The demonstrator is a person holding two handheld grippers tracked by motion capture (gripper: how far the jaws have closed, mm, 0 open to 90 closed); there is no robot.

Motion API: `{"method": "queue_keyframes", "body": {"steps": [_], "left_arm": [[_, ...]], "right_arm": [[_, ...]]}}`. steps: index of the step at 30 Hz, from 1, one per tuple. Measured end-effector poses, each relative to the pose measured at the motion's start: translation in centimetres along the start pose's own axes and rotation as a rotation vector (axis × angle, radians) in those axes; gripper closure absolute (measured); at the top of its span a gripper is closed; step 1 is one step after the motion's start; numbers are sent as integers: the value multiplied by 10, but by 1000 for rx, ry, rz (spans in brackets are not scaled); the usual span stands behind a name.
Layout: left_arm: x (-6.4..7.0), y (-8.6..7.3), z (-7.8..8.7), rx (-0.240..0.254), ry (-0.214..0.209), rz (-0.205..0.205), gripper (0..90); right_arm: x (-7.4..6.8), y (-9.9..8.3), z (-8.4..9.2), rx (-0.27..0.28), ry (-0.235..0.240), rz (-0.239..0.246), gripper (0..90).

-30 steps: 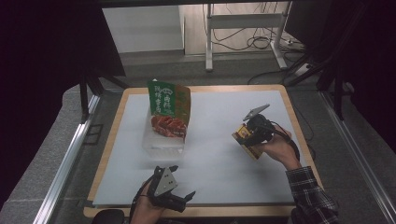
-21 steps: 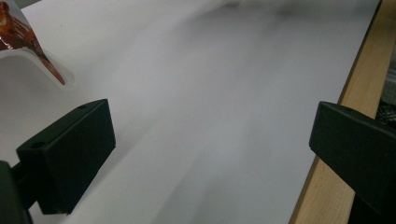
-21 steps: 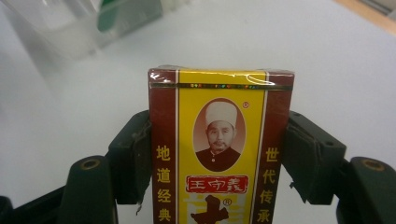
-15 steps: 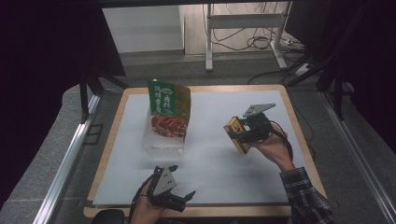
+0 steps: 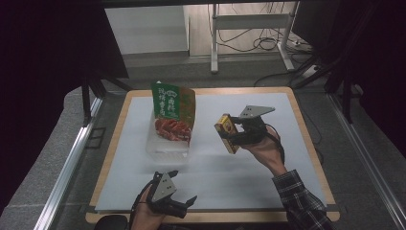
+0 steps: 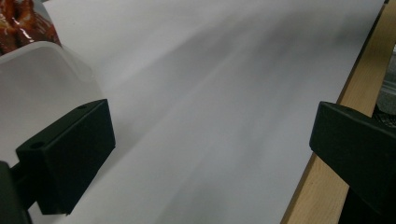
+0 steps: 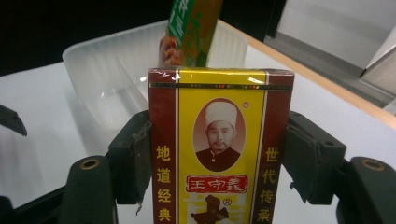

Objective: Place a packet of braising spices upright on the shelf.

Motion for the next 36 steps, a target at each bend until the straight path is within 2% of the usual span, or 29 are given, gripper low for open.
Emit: {"method": "queue_keyframes", "body": {"steps": [7, 13, 36], "left_arm": [[-2, -3, 7, 6, 8, 19, 0], [-5, -6, 12, 11, 17, 42, 0], [-3, -7, 15, 7, 19, 29, 0]], "right_arm": [[-10, 13, -14, 68, 35, 11, 323], [-18, 21, -28, 100, 63, 17, 323], [-49, 44, -84, 199, 155, 37, 323]]}}
Point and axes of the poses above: each handheld gripper's, and its own axes: z roughly backward along the jaws, y roughly out of its top, x roughly to its right, the point moved 5 cm from there along -z, roughly forward along the jaws, and after that the axes turned 7 degrees about y, right-handed, at the moved point
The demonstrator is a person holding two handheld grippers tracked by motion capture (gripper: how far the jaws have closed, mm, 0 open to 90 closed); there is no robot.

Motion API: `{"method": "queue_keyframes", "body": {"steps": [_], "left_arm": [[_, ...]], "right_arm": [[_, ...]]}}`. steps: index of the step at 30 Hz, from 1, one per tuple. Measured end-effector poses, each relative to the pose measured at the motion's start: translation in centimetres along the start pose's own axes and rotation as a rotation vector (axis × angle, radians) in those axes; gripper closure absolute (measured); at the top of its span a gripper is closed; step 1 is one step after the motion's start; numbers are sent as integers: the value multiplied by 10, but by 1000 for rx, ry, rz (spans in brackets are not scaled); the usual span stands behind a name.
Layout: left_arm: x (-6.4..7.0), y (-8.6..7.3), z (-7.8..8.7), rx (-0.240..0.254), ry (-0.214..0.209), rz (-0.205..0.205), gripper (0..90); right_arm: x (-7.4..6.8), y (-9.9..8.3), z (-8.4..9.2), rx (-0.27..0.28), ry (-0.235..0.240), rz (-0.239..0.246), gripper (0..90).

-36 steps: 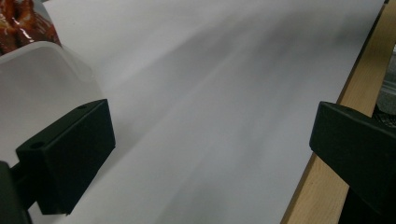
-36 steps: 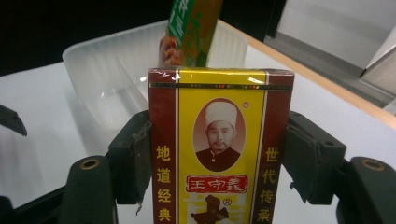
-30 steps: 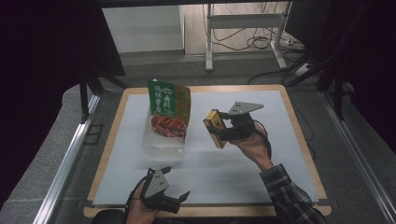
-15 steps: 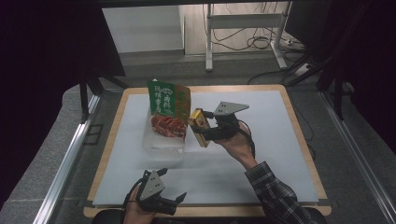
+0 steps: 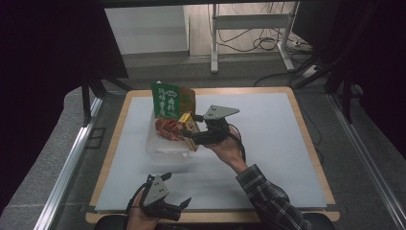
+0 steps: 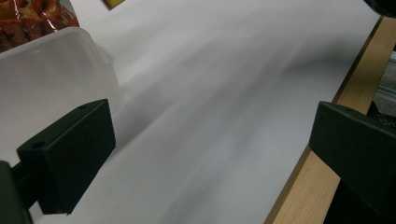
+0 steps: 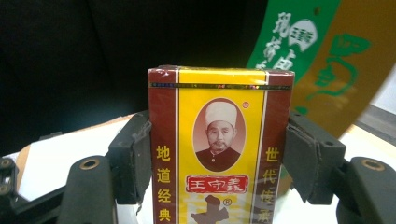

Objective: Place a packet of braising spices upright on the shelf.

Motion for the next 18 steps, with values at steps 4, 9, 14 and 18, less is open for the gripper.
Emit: {"method": "queue_keyframes", "body": {"steps": [4, 9, 14, 18], "left_arm": [[1, 0, 0, 0, -4, -1, 0], [1, 0, 0, 3, -3, 1, 0], [1, 0, 0, 1, -4, -2, 1], [1, 0, 0, 2, -5, -3, 1]], "right_arm": [[-2, 0, -12, 4, 3, -3, 323], [-2, -1, -25, 11, -1, -9, 323], [-4, -2, -36, 30, 12, -27, 322], [-8, -3, -43, 35, 20, -32, 323]]}}
Point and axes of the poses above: each handheld gripper's, and its own axes: z roughly backward along the jaws, y roughly out of its top, x roughly to its right, the point moved 5 cm from there along -z, roughly forward along the jaws, and after that the axes turned 7 degrees about y, right-handed, at the moved point
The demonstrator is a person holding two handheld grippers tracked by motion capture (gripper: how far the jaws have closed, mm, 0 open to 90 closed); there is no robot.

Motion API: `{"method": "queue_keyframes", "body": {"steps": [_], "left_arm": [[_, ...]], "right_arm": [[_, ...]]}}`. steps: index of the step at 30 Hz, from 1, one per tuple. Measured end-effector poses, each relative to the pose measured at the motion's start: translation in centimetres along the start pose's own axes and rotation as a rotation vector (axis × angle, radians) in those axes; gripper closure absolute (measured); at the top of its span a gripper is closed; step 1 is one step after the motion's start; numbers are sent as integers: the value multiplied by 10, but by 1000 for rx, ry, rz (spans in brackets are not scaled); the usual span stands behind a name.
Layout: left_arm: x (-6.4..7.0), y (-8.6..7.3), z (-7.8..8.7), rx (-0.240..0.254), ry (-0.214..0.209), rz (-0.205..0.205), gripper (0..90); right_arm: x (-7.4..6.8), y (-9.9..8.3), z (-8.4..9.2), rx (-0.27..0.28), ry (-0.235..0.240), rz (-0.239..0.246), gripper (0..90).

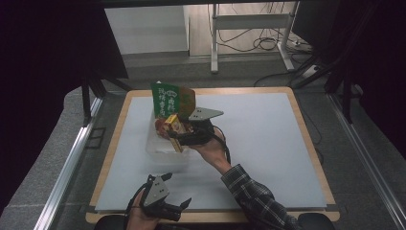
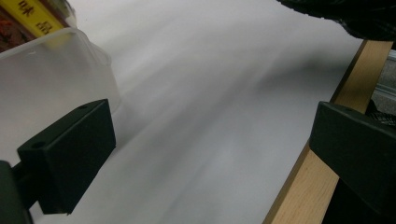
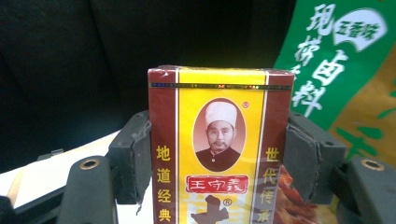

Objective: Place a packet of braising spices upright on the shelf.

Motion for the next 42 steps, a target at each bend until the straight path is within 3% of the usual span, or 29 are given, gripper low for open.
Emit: {"method": "queue_keyframes", "body": {"steps": [15, 19, 30, 42], "left_arm": [[0, 0, 0, -1, -1, 1, 1], [0, 0, 0, -1, -2, 2, 1], [1, -1, -1, -8, -6, -4, 1], [2, -1, -2, -12, -6, -5, 1]], "right_arm": [[-7, -6, -15, 33, 16, -16, 323], [-7, -11, -16, 11, 11, -9, 323], [-4, -23, -8, 2, 35, -9, 322], [-4, -36, 0, -36, 30, -3, 325]]}}
Point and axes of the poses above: each handheld gripper's, and its own axes: z roughly backward along the jaws, y roughly out of its top, x roughly to its right, the point moved 5 cm from there along -z, roughly forward along the jaws, and after that the axes turned 7 degrees about y, right-handed, at the moved point
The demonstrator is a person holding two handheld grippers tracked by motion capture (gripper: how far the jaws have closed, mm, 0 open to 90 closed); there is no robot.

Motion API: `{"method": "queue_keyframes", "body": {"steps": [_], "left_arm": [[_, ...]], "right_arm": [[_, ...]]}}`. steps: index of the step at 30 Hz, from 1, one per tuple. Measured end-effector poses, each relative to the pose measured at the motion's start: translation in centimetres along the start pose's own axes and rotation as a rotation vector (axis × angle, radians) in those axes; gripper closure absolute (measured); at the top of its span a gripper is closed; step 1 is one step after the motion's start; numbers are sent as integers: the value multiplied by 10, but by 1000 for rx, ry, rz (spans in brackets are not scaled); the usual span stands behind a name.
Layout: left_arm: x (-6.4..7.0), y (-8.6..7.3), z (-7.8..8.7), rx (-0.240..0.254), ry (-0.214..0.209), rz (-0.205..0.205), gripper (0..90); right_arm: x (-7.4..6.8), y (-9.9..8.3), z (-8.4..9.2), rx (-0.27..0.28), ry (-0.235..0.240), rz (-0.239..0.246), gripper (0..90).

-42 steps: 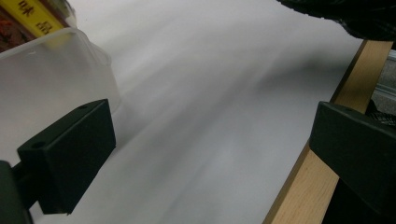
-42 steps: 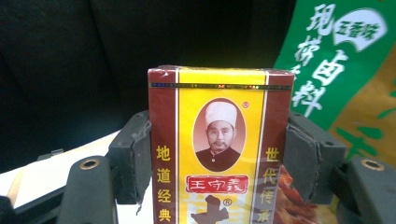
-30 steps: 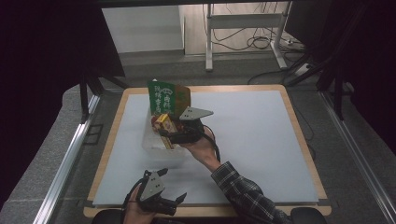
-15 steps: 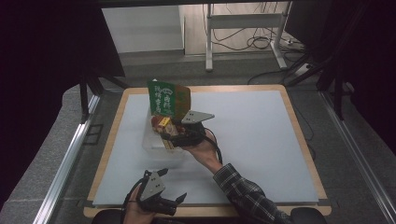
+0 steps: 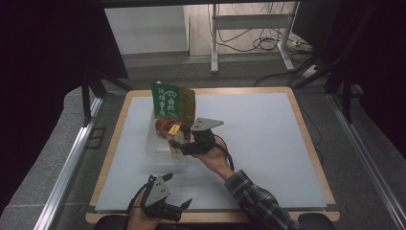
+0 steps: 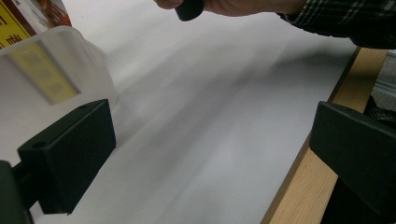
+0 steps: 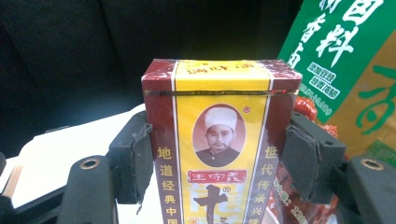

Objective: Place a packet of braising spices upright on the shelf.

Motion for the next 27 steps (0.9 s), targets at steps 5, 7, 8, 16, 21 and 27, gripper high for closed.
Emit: {"method": "queue_keyframes", "body": {"steps": [5, 7, 8, 16, 21, 27], "left_arm": [[0, 0, 0, -1, 0, -2, 1], [1, 0, 0, -3, -1, -3, 1], [1, 0, -1, -3, -1, -4, 2], [1, 0, -1, -5, -3, -8, 1], [1, 0, -1, -6, -2, -8, 2], [1, 0, -1, -6, -2, -9, 2]], "right_arm": [[0, -3, 1, 0, -3, -9, 328], [0, -5, 1, -7, -5, -6, 329], [0, -6, 0, -8, -9, -4, 330], [0, -9, -2, -24, -22, -10, 331], [-2, -5, -4, -66, -53, -9, 315], [-1, -3, -4, -79, -78, 8, 236]]}}
Point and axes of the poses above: each handheld gripper's, and its own axes: z roughly backward along the jaws, y roughly out of its top, x roughly to its right, the point moved 5 cm from there along -z, roughly forward along the jaws, and after that the axes turned 7 degrees about y, right-handed, at the moved point
